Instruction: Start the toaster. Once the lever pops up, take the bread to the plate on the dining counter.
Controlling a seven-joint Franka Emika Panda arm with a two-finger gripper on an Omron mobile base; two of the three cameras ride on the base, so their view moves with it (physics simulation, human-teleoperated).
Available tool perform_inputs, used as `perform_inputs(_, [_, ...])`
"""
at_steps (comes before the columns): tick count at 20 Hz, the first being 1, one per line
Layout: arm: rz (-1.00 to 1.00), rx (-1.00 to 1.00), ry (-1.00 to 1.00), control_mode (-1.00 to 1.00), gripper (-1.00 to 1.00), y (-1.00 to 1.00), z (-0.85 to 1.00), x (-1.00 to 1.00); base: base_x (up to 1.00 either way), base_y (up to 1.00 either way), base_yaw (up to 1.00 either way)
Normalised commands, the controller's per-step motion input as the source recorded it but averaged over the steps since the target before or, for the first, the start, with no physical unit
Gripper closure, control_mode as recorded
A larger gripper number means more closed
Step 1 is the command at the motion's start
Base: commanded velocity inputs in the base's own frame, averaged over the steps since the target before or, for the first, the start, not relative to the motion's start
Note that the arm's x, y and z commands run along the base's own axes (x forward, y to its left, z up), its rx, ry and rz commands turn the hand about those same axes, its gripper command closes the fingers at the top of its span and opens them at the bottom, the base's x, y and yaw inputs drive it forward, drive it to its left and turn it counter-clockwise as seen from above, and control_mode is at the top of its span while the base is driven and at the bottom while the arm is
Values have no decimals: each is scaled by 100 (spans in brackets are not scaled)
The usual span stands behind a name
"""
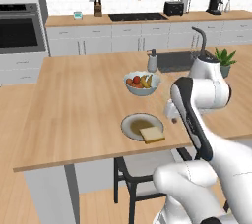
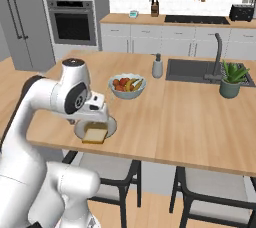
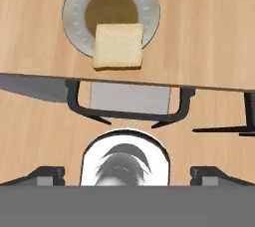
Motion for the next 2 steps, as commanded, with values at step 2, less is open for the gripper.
perform_inputs(2, [-20, -4, 0, -100, -100, 0, 47, -19, 0, 0, 0])
